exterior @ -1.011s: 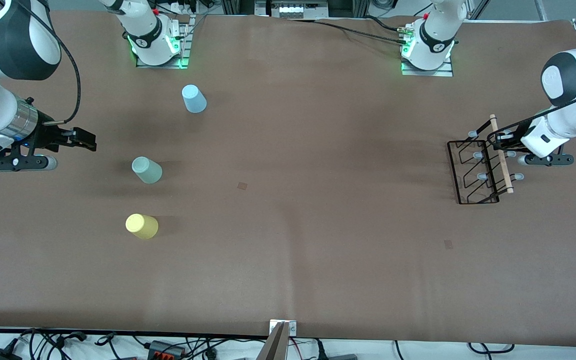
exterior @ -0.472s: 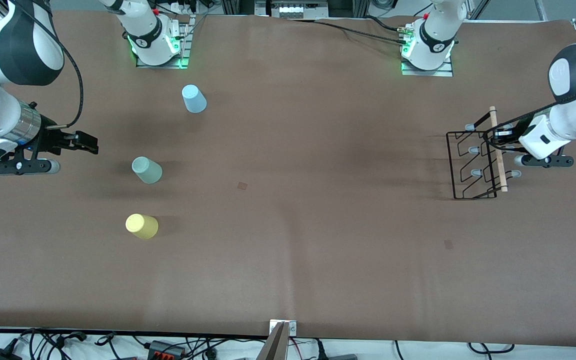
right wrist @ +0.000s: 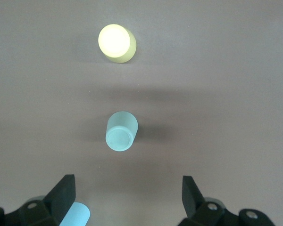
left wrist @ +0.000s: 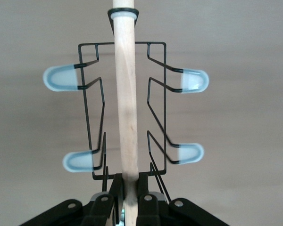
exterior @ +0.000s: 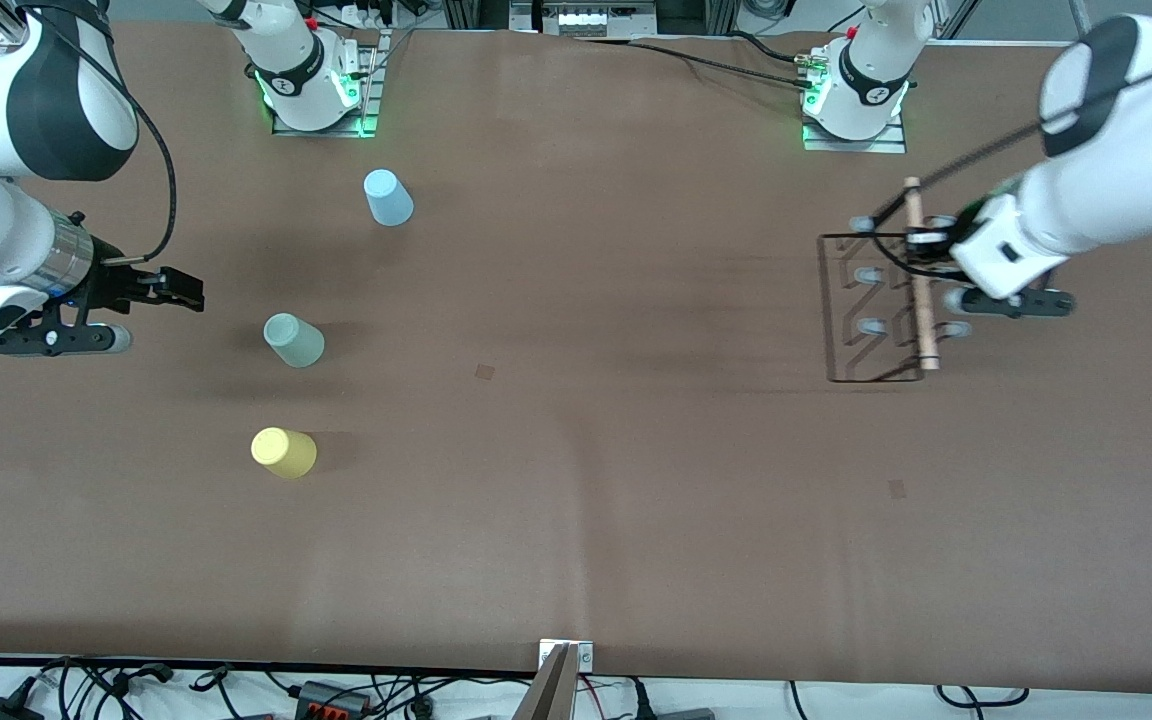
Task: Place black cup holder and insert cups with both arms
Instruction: 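Set the rack mid-table with the left gripper while the right reaches teal cup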
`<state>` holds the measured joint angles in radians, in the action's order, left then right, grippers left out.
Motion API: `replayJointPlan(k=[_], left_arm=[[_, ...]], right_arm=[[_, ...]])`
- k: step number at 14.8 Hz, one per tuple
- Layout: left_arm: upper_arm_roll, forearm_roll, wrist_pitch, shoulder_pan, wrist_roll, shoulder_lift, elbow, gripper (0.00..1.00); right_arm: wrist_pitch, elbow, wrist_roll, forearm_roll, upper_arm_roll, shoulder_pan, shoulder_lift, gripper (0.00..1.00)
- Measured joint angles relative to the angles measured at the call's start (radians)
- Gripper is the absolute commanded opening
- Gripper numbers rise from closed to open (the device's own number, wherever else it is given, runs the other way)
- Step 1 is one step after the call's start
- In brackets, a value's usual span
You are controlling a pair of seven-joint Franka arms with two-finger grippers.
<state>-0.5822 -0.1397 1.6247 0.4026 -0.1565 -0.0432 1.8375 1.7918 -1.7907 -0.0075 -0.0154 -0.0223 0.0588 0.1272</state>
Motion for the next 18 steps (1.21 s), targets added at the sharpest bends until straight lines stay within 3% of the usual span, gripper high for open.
replayJointPlan(k=[3,7,13,18], left_arm=[[-0.074,-0.031,0.0,-0.043,-0.113,-0.073,-0.082,0.0],[-0.088,-0.063,0.024,-0.173,-0.222,-0.193,-0.147,0.0],[-0.089,-0.063,0.284,-0.358,-0.422,-0.378,-0.162,0.0],[-0.088,-0.063,0.405,-0.48,-0.519,-0.443,-0.174,0.0]], right_arm=[[0.006,0.0,0.0,0.0,0.0,0.001,0.019,1.0],[0.03,0.0,0.002,0.009,0.001,0.029,0.085,1.0],[0.074,0.0,0.057,0.023,0.0,0.07,0.206,1.0],[0.089,-0.002,0.078,0.023,-0.005,0.068,0.245,1.0]])
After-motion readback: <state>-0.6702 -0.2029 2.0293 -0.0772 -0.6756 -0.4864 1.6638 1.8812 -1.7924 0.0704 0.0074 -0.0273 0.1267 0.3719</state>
